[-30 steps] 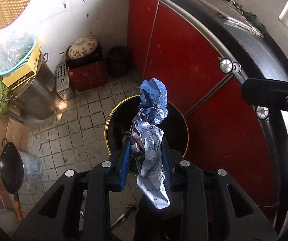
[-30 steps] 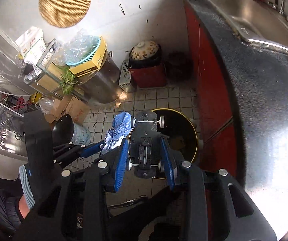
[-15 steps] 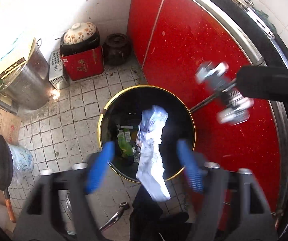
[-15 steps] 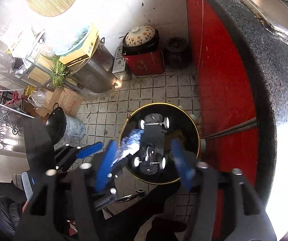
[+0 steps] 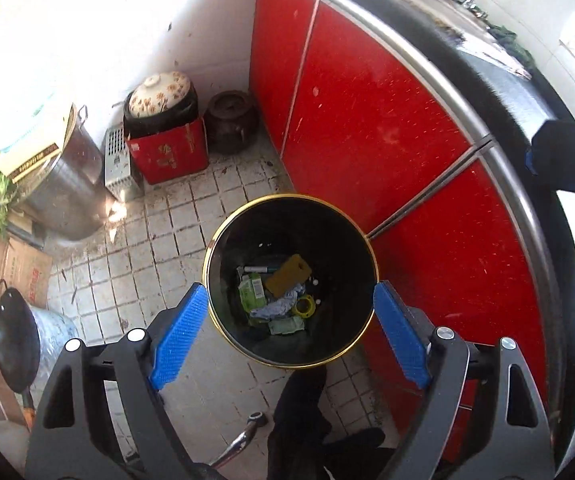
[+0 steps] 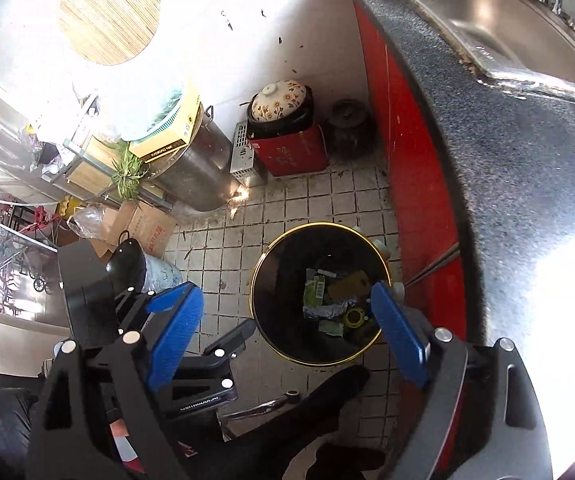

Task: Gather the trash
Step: 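Return both open tools to the remaining trash on the counter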

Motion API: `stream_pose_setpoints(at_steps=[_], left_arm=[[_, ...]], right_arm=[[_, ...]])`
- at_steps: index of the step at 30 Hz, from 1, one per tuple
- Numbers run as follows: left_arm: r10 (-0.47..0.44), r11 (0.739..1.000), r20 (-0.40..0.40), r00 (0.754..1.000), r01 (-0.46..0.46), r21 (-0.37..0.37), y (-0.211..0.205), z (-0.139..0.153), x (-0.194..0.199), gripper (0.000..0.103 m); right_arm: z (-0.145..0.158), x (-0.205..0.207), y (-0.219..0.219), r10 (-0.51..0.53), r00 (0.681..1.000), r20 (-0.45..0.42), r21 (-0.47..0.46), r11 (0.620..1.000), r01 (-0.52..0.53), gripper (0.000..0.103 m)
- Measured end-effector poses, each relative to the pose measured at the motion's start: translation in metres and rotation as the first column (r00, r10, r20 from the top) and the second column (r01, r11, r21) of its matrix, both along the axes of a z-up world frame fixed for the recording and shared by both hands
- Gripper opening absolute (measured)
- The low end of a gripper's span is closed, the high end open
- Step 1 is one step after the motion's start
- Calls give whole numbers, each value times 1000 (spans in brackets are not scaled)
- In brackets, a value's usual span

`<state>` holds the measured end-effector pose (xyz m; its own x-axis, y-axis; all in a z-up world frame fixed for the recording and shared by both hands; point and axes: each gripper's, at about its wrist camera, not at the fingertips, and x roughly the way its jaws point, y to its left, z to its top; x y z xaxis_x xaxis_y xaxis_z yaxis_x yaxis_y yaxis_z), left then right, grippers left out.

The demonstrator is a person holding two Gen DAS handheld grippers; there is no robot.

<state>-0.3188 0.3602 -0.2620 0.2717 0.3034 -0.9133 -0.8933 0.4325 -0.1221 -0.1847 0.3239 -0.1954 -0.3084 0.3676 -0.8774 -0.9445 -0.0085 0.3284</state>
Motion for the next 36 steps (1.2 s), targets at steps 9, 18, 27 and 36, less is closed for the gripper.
stream_pose_setpoints(at_steps=[9, 18, 27, 36], left_arm=[[-262, 941, -63, 963, 269, 205, -53, 87, 76, 93], [-661, 721, 10, 750, 632, 285, -162, 151, 215, 95], [-909, 396, 14, 416, 856, 331, -313, 179, 319, 95], [-963, 247, -19, 269, 908, 337, -364, 180, 339, 95]], right_arm=[[95, 70, -101, -233, 967, 101, 168, 962, 214, 86], [160, 190, -286, -652, 727, 217, 290, 754, 590, 88], [166, 243, -472, -893, 387, 228, 315, 444, 839, 88], [156, 246, -549, -947, 248, 205, 305, 302, 903, 88]])
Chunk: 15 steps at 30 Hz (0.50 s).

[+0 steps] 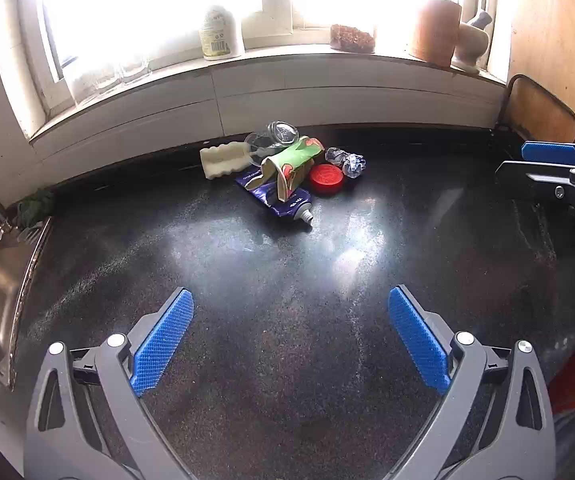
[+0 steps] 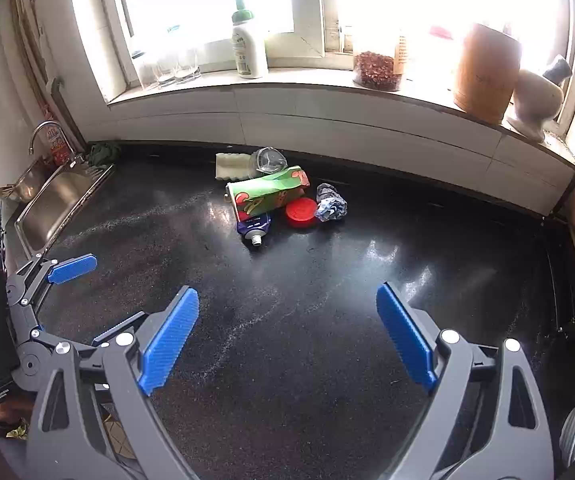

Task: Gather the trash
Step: 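Return both open tools to the remaining trash on the counter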

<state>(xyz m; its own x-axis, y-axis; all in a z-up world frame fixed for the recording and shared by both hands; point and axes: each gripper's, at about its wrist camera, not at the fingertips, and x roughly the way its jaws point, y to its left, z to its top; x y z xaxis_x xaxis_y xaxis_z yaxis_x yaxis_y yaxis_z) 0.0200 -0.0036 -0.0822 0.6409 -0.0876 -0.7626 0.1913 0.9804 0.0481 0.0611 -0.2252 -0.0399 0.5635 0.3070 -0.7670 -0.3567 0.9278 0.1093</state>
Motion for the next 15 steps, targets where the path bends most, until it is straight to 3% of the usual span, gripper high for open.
stream_pose_setpoints(at_steps=[8, 15], left_arm=[[15, 1000, -28, 999, -15, 2, -1, -9, 27, 95], [3, 1000, -50, 999, -3, 12, -9, -23, 77, 95]], right_arm=[[-12, 26, -1, 13, 1000, -23, 1, 1000, -13, 87], [-36, 71, -3, 8, 997, -82, 17, 1000, -7, 87]])
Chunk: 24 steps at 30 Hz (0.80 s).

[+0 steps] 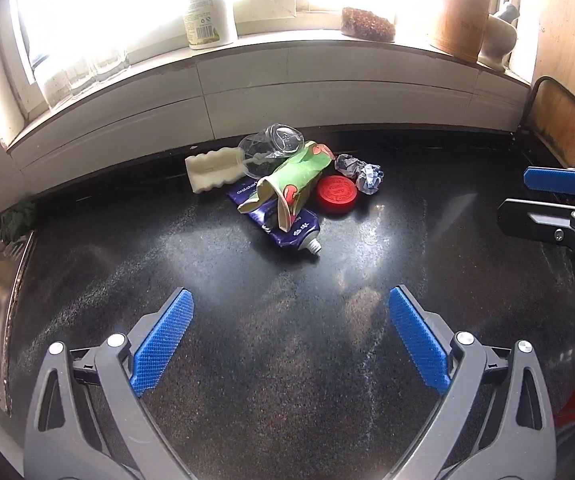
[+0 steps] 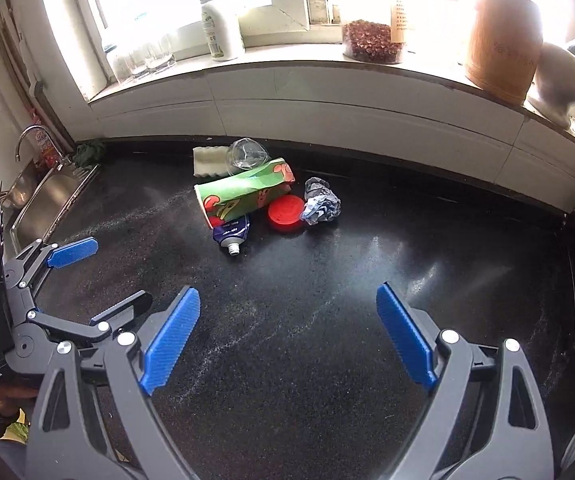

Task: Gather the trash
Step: 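Return both open tools to the remaining trash on the counter, then grasp the green juice carton with the left tool while the right tool grasps crumpled paper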

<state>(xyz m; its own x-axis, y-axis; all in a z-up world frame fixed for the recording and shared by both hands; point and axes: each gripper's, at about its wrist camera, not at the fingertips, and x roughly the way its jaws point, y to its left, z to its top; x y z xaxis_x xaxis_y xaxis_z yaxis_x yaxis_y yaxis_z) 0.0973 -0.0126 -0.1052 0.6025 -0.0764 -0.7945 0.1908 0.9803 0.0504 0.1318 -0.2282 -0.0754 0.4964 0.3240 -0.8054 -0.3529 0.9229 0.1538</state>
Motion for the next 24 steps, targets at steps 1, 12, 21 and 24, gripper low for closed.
stream_pose_setpoints(at_steps=[1, 12, 21, 24], left_arm=[[-5, 1000, -5, 1000, 5, 3, -2, -3, 9, 95], [-49, 998, -64, 997, 52, 45, -17, -46, 118, 95], [-47, 998, -129, 991, 52, 40, -16, -80, 168, 95], [-53, 998, -134, 990, 58, 30, -16, -84, 171, 93]], right_arm=[[-5, 9, 1, -3, 1000, -9, -3, 1000, 3, 87], [-73, 119, 14, -7, 989, -150, 5, 1000, 8, 72], [-121, 182, 27, 2, 971, -241, 19, 1000, 2, 58], [-127, 186, 27, 16, 967, -255, 50, 999, -3, 45]])
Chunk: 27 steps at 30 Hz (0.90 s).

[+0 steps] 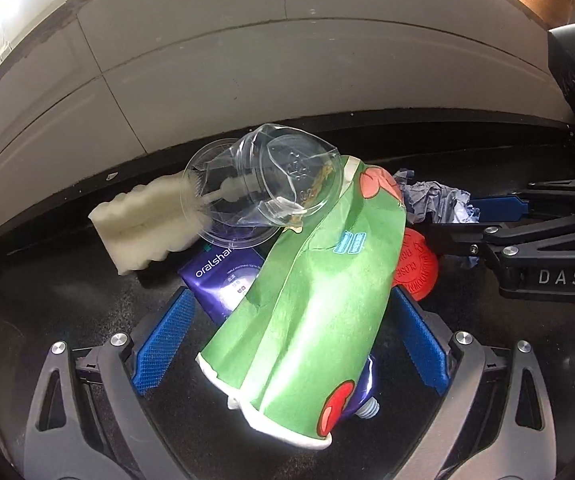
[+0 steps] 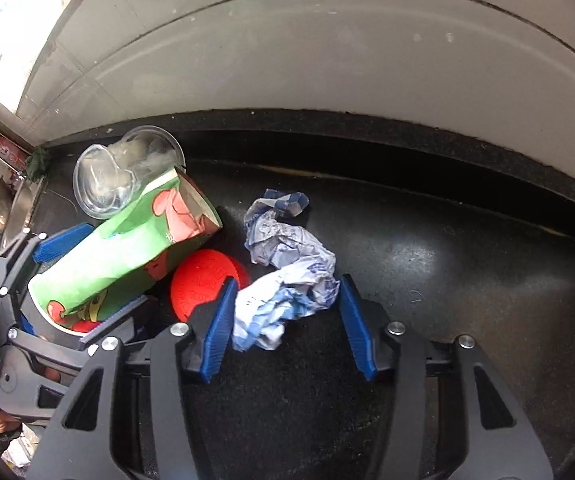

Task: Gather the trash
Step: 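Grasp the green juice carton with the left tool while the right tool grasps crumpled paper, then carry carton and crumpled paper to the black bin and release both inside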

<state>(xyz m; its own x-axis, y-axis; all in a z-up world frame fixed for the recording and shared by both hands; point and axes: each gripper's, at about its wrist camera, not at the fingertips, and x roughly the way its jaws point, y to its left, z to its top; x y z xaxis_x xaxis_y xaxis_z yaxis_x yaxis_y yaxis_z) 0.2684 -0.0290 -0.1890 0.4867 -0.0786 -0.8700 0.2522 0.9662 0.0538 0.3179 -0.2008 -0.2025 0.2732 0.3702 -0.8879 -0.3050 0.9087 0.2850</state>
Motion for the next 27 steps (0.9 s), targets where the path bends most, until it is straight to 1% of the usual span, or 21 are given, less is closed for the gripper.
stream_pose_setpoints(at_steps=[1, 2, 3, 4, 5, 6, 7, 9, 14, 19, 23, 26, 27], left_arm=[[-5, 1000, 0, 1000, 5, -8, -1, 0, 0, 88], [-9, 1000, -3, 1000, 9, -17, -1, 1, 0, 79], [-13, 1000, -6, 1000, 13, -26, -1, 2, -1, 74], [-16, 999, -8, 1000, 16, -30, -1, 3, -3, 61], [-19, 999, -9, 1000, 19, -34, -4, 5, -6, 55], [-19, 999, -5, 1000, 19, -38, -5, 8, -9, 53], [-17, 999, 0, 1000, 17, -40, -5, 11, -14, 48], [-17, 999, 15, 1000, 18, -44, -6, 20, -25, 46], [-19, 999, 60, 998, 22, -44, -11, 45, -62, 45], [-5, 998, 87, 996, 10, -58, -8, 66, -115, 45], [2, 998, 93, 996, 4, -63, -11, 76, -158, 45], [7, 998, 91, 996, -1, -69, -13, 79, -181, 45], [6, 998, 91, 996, 0, -67, -15, 74, -184, 45]], right_arm=[[1, 0, 0, -1, 1000, 3, 0, 1000, 1, 43], [3, 0, -1, 1, 1000, 8, 2, 1000, -1, 42], [5, -1, -1, 2, 1000, 18, 7, 1000, -3, 40], [8, -3, -2, 3, 1000, 29, 10, 1000, -3, 39], [12, -6, -2, 3, 999, 39, 9, 1000, -3, 39], [16, -8, -2, 2, 999, 49, 8, 1000, -2, 38], [21, -12, -3, -2, 998, 60, 10, 1000, 1, 38], [29, -20, -7, -11, 997, 78, 10, 1000, 10, 37], [53, -52, -19, -34, 992, 123, 10, 999, 33, 37], [71, -95, -33, -51, 987, 152, 19, 999, 49, 37], [82, -135, -36, -52, 983, 173, 21, 999, 49, 37], [88, -163, -38, -45, 981, 188, 17, 999, 43, 37], [90, -171, -38, -43, 980, 192, 15, 999, 41, 37]])
